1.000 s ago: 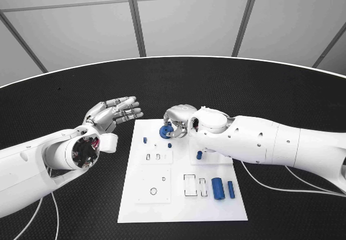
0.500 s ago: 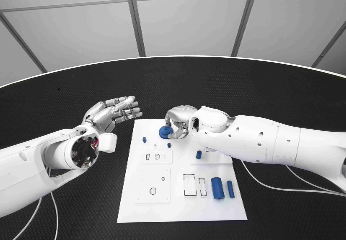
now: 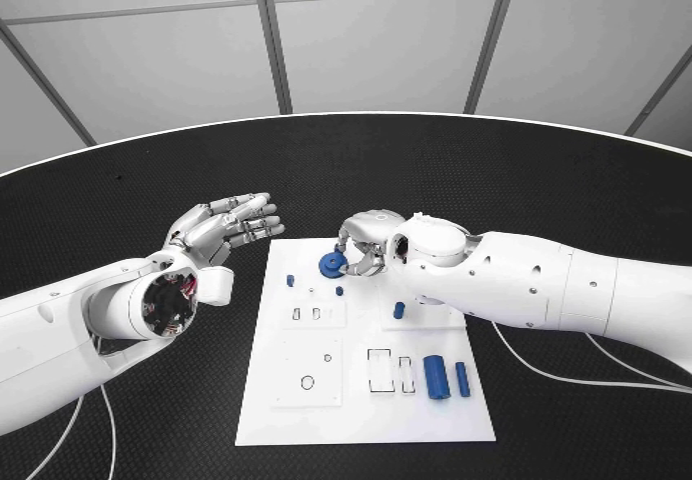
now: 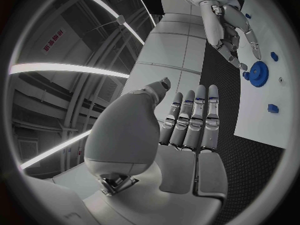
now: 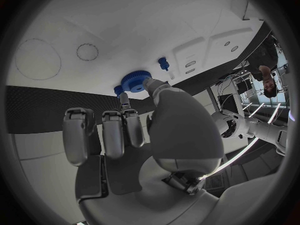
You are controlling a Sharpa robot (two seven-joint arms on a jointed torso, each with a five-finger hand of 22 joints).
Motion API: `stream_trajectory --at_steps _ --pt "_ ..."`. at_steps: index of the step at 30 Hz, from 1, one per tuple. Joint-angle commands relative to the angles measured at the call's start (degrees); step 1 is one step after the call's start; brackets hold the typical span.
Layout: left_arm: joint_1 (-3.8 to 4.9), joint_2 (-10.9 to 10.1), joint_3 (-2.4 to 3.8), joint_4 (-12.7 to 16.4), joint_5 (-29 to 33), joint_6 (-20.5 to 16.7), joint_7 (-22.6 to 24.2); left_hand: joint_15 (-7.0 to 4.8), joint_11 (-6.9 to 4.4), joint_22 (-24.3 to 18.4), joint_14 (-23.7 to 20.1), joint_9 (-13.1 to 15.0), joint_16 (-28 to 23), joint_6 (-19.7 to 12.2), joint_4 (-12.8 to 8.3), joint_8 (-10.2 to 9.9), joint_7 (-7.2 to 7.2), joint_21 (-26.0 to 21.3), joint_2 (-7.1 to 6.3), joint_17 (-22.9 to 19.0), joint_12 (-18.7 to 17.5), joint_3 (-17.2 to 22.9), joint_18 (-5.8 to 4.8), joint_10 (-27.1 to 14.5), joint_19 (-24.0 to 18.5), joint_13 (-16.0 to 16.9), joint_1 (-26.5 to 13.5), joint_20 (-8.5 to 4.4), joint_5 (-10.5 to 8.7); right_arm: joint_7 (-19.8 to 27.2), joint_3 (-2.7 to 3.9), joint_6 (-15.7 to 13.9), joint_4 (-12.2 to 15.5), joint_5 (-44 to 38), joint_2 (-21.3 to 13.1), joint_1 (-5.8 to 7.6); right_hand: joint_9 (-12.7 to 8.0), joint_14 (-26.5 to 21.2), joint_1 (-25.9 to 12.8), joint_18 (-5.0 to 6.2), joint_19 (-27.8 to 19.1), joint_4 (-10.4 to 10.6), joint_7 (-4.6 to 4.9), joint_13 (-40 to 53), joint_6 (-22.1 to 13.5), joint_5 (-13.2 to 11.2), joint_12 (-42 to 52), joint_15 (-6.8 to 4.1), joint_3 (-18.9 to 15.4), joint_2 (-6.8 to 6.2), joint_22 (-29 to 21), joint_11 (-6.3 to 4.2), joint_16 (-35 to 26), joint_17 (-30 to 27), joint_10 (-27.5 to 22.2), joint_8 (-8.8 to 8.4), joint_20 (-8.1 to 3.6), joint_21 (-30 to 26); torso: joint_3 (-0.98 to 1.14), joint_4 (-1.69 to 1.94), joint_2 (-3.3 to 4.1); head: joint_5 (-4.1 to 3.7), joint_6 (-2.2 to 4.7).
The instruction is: Assemble the parts on the task board
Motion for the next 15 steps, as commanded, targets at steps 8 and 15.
stream_trajectory --at_steps 8,15 --pt "-0.01 -0.13 0.00 -0.35 0.00 0.10 -0.01 0.02 0.27 -0.09 -0.26 -0.08 -0.28 -0.32 0.04 -0.34 2.61 0.04 -0.03 0.09 -0.23 0.26 1.11 -0.08 -0.32 -0.03 -0.46 0.15 0.09 4.36 -0.02 -13.69 7.65 6.03 -9.31 0.01 0.08 5.79 1.09 -0.34 4.39 -0.93 -0.52 11.54 3.07 3.18 -1.06 -0.27 1.18 0.75 12.15 0.09 -0.25 13.85 2.68 0.24 0.05 -1.39 0.04 -0.14 -0.13 0.22 0.19" --pt "-0.01 0.19 -0.01 -1.50 0.01 0.20 0.04 0.07 0.34 -0.12 -0.32 -0.11 -0.35 -0.40 -0.02 -0.42 2.70 0.01 -0.01 0.10 -0.31 0.34 1.11 -0.18 -0.38 -0.03 -0.56 0.18 0.08 13.68 -0.02 -15.99 8.93 22.18 -18.49 0.04 -0.28 5.89 2.97 -0.46 4.55 -2.61 -0.31 11.46 3.09 0.82 -1.16 -0.49 1.78 -0.82 12.48 0.22 -0.08 14.27 2.66 -0.55 -0.30 -1.11 0.15 -0.82 -0.50 -0.01 0.44"
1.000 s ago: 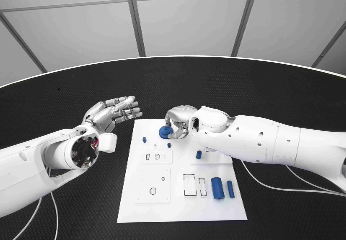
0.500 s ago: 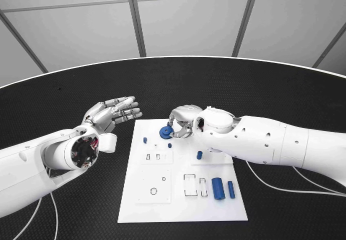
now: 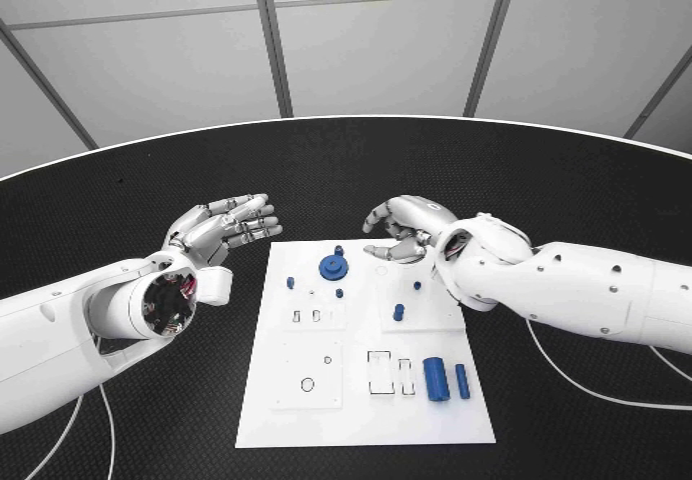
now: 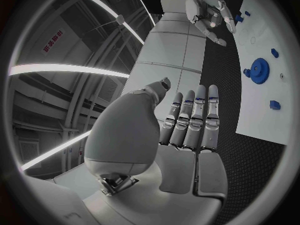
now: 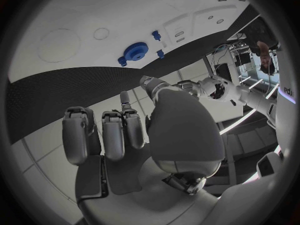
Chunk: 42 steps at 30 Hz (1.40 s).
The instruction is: Assemble the parts on the task board
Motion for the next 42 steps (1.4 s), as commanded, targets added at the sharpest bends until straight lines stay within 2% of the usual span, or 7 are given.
stream_trajectory --at_steps 1,4,12,14,23,26,42 --pt "0.00 0.22 0.00 -0.32 0.00 0.07 0.01 0.07 0.34 -0.06 -0.32 -0.06 -0.35 -0.41 -0.02 -0.20 2.70 0.01 -0.03 0.05 -0.31 0.34 1.11 -0.18 -0.38 -0.03 -0.58 0.18 0.08 4.64 -0.02 0.38 0.30 8.03 -6.06 0.00 -0.10 5.86 0.69 -0.44 4.52 -0.66 0.12 11.42 0.43 -0.65 -0.41 -0.49 -0.07 -0.36 12.42 0.22 -0.11 14.19 2.62 -0.27 -0.30 -0.06 0.05 -0.47 -0.22 -0.78 0.25" --pt "0.00 0.53 0.00 -0.50 0.00 0.25 0.02 0.08 0.34 -0.06 -0.33 -0.06 -0.36 -0.41 -0.03 -0.20 2.70 0.01 -0.02 0.05 -0.31 0.35 1.11 -0.18 -0.39 -0.03 -0.58 0.18 0.08 7.04 -0.04 0.42 1.10 10.11 -9.25 0.00 -0.20 5.85 1.88 -0.44 4.51 -1.43 -0.04 11.42 0.61 2.20 -0.41 -0.68 0.09 -0.96 12.42 0.10 -0.15 14.13 2.63 -0.49 -0.44 -0.09 0.08 -0.40 -0.13 -1.67 0.68" --pt "-0.02 0.89 -0.01 -0.74 0.00 0.61 0.05 0.08 0.34 -0.07 -0.32 -0.06 -0.37 -0.39 -0.05 -0.20 2.67 0.01 0.00 0.06 -0.31 0.39 1.11 -0.16 -0.39 -0.03 -0.59 0.18 0.08 9.59 -0.09 0.61 0.17 11.78 -12.97 -0.25 -0.44 5.92 2.87 -0.51 4.63 -2.20 -0.27 11.42 0.19 0.33 -0.40 -0.93 -0.35 -1.74 12.63 -0.11 -0.02 14.41 2.66 -1.09 -0.70 0.11 0.29 -0.55 -0.24 -2.36 0.88" --pt "-0.02 0.88 -0.01 -0.80 0.00 0.66 0.05 0.08 0.34 -0.07 -0.32 -0.06 -0.37 -0.39 -0.05 -0.20 2.67 0.01 0.00 0.06 -0.31 0.39 1.11 -0.16 -0.39 -0.03 -0.59 0.18 0.08 9.85 -0.10 0.75 -0.42 11.90 -13.14 -0.83 -0.52 5.93 3.13 -0.52 4.65 -2.37 -0.27 11.32 -0.09 0.02 -0.53 -0.91 -0.46 -1.81 12.68 -0.13 0.00 14.47 2.56 -1.33 -0.71 0.15 0.42 -0.53 -0.25 -2.45 0.89" --pt "-0.03 0.76 -0.01 -0.75 0.00 0.76 0.02 0.08 0.34 -0.07 -0.32 -0.06 -0.37 -0.39 -0.05 -0.20 2.67 0.01 0.00 0.06 -0.31 0.39 1.11 -0.16 -0.39 -0.03 -0.59 0.18 0.08 10.35 -0.11 0.82 -2.41 12.07 -12.78 -3.97 -0.70 5.97 3.61 -0.53 4.67 -2.65 -0.11 11.20 -0.73 -0.31 -0.67 -0.64 -0.66 -1.87 12.70 -0.08 0.08 14.63 2.43 -1.82 -0.60 0.16 0.23 -0.28 -0.09 -3.68 1.09" --pt "-0.03 0.70 -0.01 -0.78 0.00 0.72 0.01 0.08 0.34 -0.07 -0.32 -0.06 -0.37 -0.39 -0.05 -0.20 2.67 0.01 0.00 0.06 -0.31 0.39 1.11 -0.16 -0.39 -0.03 -0.59 0.18 0.08 10.38 -0.11 0.92 -2.98 12.09 -12.49 -4.57 -0.74 5.99 3.71 -0.55 4.70 -2.70 -0.06 11.21 -0.91 -0.34 -0.66 -0.54 -0.73 -1.86 12.76 -0.03 0.11 14.71 2.43 -1.95 -0.53 0.22 0.47 -0.34 -0.04 -3.64 1.05" --pt "-0.03 0.59 -0.01 -0.73 0.00 0.68 0.01 0.08 0.34 -0.07 -0.32 -0.06 -0.37 -0.39 -0.05 -0.20 2.67 0.01 0.00 0.06 -0.31 0.39 1.11 -0.16 -0.39 -0.03 -0.59 0.18 0.08 9.94 -0.11 1.75 -4.38 12.10 -11.31 -5.60 -0.81 6.04 3.95 -0.59 4.77 -2.82 0.05 11.28 -1.16 -0.34 -0.59 -0.36 -0.77 -1.76 12.88 0.04 0.21 14.94 2.49 -2.13 -0.41 0.35 0.21 -0.22 -0.09 -3.51 0.51"
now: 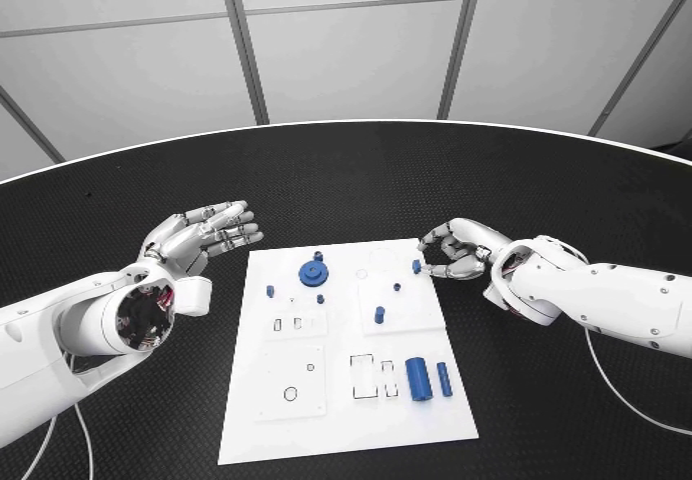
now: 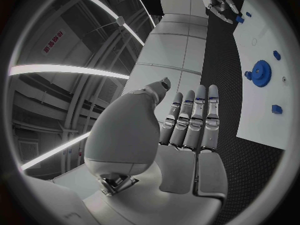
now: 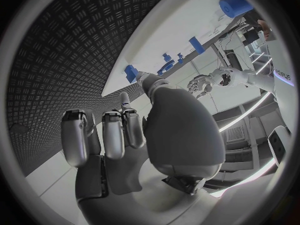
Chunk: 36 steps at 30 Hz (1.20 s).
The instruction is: Assemble the parts on the task board
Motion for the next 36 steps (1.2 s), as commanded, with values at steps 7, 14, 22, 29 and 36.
stream_trajectory --at_steps 7,14,22,29,36 --pt "0.00 -0.17 0.00 0.13 0.00 -0.05 0.01 0.08 0.34 -0.09 -0.32 -0.07 -0.37 -0.40 -0.05 -0.20 2.68 0.01 0.00 0.08 -0.31 0.39 1.11 -0.16 -0.39 -0.03 -0.59 0.18 0.08 -0.27 0.00 0.24 -0.53 0.00 0.81 -0.18 -0.06 6.05 0.77 -0.62 4.80 -0.43 0.02 11.41 -0.33 -0.17 -0.01 0.17 0.13 0.24 12.96 0.12 0.24 15.01 2.59 -0.37 0.11 0.42 -0.15 0.02 -0.05 0.17 -0.14" --pt "0.00 -0.29 0.00 0.22 0.00 -0.10 0.00 0.08 0.34 -0.09 -0.32 -0.07 -0.37 -0.40 -0.05 -0.20 2.68 0.01 0.00 0.08 -0.31 0.39 1.11 -0.16 -0.39 -0.03 -0.59 0.18 0.08 -0.56 0.00 0.29 -0.83 0.00 1.38 -0.22 0.05 6.07 1.05 -0.66 4.88 -0.53 0.18 11.65 0.33 -0.06 0.27 0.28 0.39 0.77 13.11 0.28 0.28 15.10 2.83 -0.12 0.27 0.57 -0.13 0.02 -0.09 0.48 -0.29" --pt "0.01 -0.38 0.00 0.29 0.00 -0.12 -0.01 0.09 0.32 -0.13 -0.35 -0.08 -0.44 -0.39 -0.21 -0.24 2.64 -0.01 -0.03 0.13 -0.32 0.50 1.12 -0.14 -0.45 0.00 -0.69 0.21 0.08 -0.81 0.00 0.80 -0.97 0.00 1.75 -0.23 0.41 6.07 1.48 -0.72 5.00 -0.95 0.17 12.21 2.86 -0.03 0.92 0.20 1.23 1.50 13.33 0.33 0.28 15.10 3.38 0.85 0.33 0.79 -0.10 -0.02 -0.05 0.54 -0.37" --pt "0.01 -0.43 0.00 0.34 0.00 -0.13 -0.02 0.09 0.32 -0.13 -0.35 -0.08 -0.44 -0.39 -0.21 -0.24 2.64 -0.01 -0.03 0.13 -0.32 0.50 1.12 -0.14 -0.45 0.00 -0.69 0.21 0.08 -1.00 0.00 1.19 -1.12 0.00 2.03 -0.24 0.54 6.07 1.68 -0.75 5.05 -1.27 -0.06 12.43 4.10 0.00 1.18 -0.05 1.87 1.94 13.43 0.16 0.28 15.10 3.61 1.28 0.17 0.88 -0.07 -0.01 -0.07 0.55 -0.44" --pt "0.01 -0.49 0.00 0.40 0.00 -0.15 -0.04 0.09 0.32 -0.13 -0.35 -0.08 -0.44 -0.39 -0.21 -0.24 2.64 -0.01 -0.03 0.13 -0.32 0.50 1.12 -0.14 -0.45 0.00 -0.69 0.21 0.08 -1.18 0.00 1.40 -1.27 0.00 2.29 -0.26 0.67 6.07 1.74 -0.78 5.10 -1.52 -0.35 12.59 5.13 -0.04 1.36 -0.29 2.39 2.34 13.53 -0.07 0.28 15.10 3.77 1.71 -0.03 0.99 -0.06 -0.03 -0.10 0.63 -0.48"
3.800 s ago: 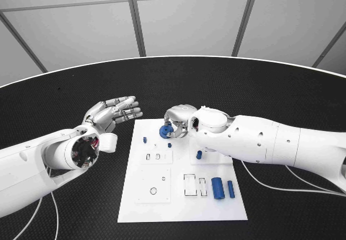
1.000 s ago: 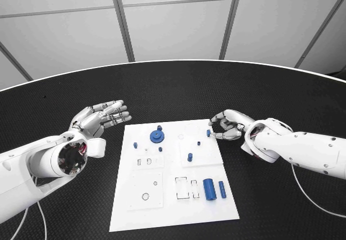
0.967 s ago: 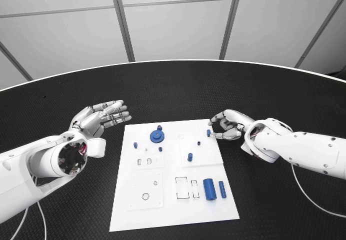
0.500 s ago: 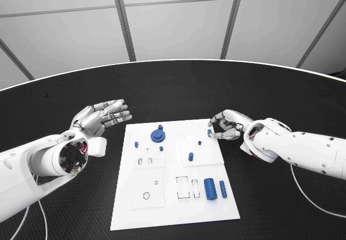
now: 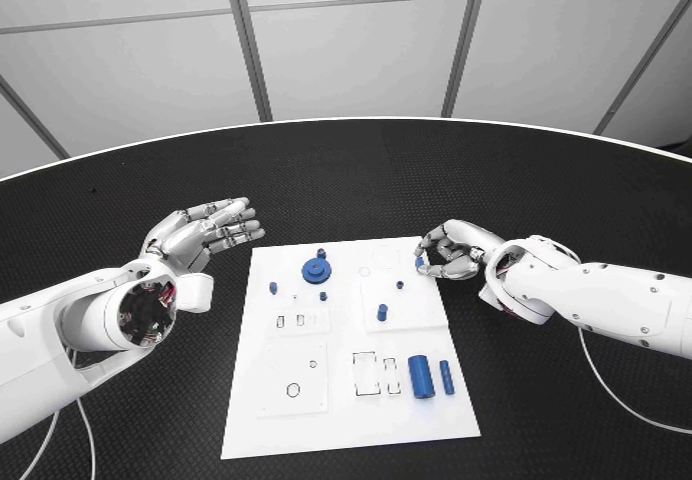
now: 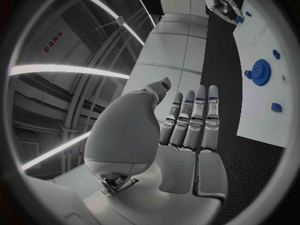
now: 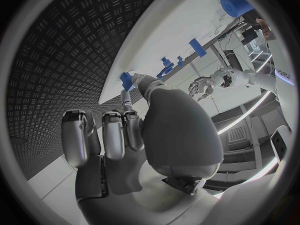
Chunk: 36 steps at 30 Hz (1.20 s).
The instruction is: Assemble the parts on the task board
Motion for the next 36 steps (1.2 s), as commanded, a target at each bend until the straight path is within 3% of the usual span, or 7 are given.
stream_trajectory --at_steps 1,21,36 --pt "0.00 -0.02 0.00 0.01 0.00 -0.01 -0.01 0.09 0.32 -0.06 -0.35 -0.09 -0.21 -0.39 0.02 -0.24 2.64 -0.01 -0.03 0.06 -0.32 0.27 1.12 -0.14 -0.26 0.00 -0.69 0.02 0.08 -0.05 0.00 0.10 -0.07 0.00 0.10 -0.01 0.10 6.06 0.02 -0.78 5.11 -0.17 -0.01 12.63 0.78 -0.04 0.41 -0.37 0.59 0.70 13.55 -0.11 0.28 15.07 3.80 0.36 -0.08 0.33 0.02 -0.02 -0.03 0.05 0.00" --pt "0.00 -0.17 0.00 0.23 0.00 -0.04 -0.08 0.10 0.33 -0.08 -0.36 -0.10 -0.24 -0.41 -0.06 -0.26 2.67 -0.01 -0.05 0.08 -0.34 0.32 1.12 -0.16 -0.27 0.00 -0.73 0.03 0.08 -0.73 0.00 0.69 -0.52 0.00 0.47 -0.17 0.36 6.06 0.03 -0.84 5.20 -0.65 -0.49 12.92 2.13 -0.19 0.73 -0.77 1.28 1.36 13.72 -0.53 0.28 15.07 4.09 1.06 -0.46 0.50 0.02 -0.01 -0.01 0.20 -0.28" --pt "0.01 -0.33 0.00 0.28 0.00 -0.03 -0.10 0.11 0.36 -0.09 -0.37 -0.11 -0.27 -0.44 -0.12 -0.30 2.70 -0.01 -0.07 0.09 -0.36 0.36 1.12 -0.19 -0.29 0.00 -0.77 0.04 0.07 -1.14 0.01 -2.17 0.51 0.00 0.22 -0.21 1.17 6.06 -0.49 -0.92 5.34 -1.35 -1.48 13.44 4.06 0.91 1.31 -1.44 2.40 3.33 13.97 -1.44 0.28 15.07 4.61 2.69 -1.11 0.76 0.06 -0.07 -0.07 0.36 -0.56"
